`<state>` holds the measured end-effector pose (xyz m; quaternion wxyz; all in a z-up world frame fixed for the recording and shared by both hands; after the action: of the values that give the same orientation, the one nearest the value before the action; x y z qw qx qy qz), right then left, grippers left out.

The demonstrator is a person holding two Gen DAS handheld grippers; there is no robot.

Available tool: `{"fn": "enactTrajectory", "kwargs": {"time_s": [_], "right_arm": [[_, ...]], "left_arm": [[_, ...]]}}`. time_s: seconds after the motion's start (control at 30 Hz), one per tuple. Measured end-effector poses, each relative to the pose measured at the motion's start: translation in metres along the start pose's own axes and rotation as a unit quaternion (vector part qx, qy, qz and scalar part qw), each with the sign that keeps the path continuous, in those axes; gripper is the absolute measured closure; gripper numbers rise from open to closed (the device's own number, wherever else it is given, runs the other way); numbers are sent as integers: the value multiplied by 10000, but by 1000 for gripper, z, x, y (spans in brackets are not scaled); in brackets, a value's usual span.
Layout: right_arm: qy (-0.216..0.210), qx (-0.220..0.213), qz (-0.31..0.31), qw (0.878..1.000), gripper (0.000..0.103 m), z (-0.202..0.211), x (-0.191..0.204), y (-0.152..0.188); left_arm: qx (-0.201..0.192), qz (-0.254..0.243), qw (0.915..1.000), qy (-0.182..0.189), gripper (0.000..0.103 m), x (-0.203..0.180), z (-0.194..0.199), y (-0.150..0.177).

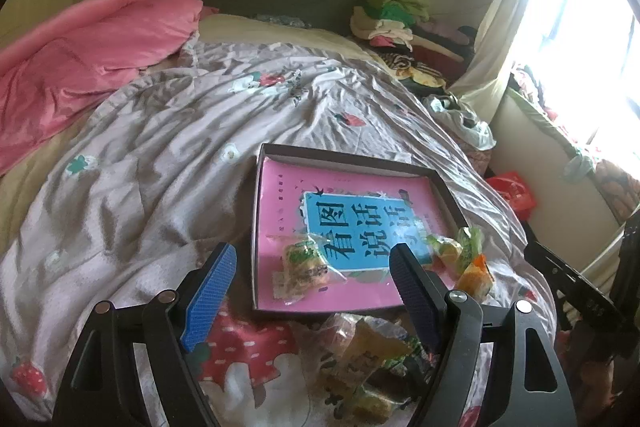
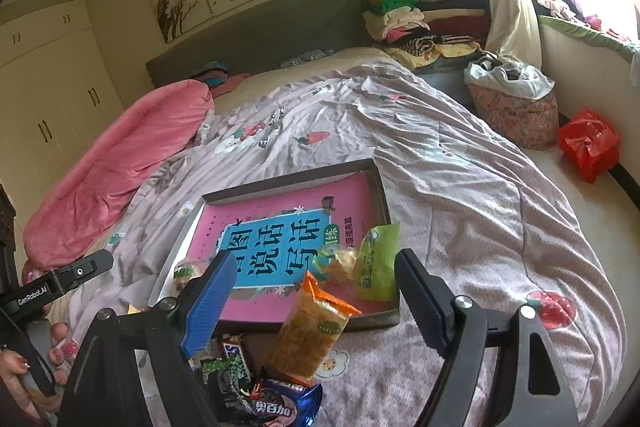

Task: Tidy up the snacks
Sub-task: 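Move both open tools back toward the snack pile beside the tray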

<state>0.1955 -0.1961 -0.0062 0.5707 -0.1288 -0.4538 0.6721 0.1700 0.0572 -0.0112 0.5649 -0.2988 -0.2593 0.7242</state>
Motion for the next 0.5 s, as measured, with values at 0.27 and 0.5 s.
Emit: {"fn": "enactTrajectory", "kwargs": {"time_s": [0.27,0.5], "right_arm": [[-35,66,-8,10000,22,3,3,10],[-71,154,-57,9998,22,3,3,21]], "left_arm": [[55,-11,10000,-40,23,6,5,10],[106,-33,9999,39,23,7,7,20]]}}
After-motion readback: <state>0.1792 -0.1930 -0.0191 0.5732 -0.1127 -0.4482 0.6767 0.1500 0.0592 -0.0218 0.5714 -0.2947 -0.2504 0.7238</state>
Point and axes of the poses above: each gripper's, at about its wrist camera, not at the fingertips, and z roughly against the way its jaws point, x to its left, y to its underside, the point moved 7 cm from there along -z, roughly the way its jaws point, and after that the axes turned 10 degrees about -y, right-handed, at the moved point
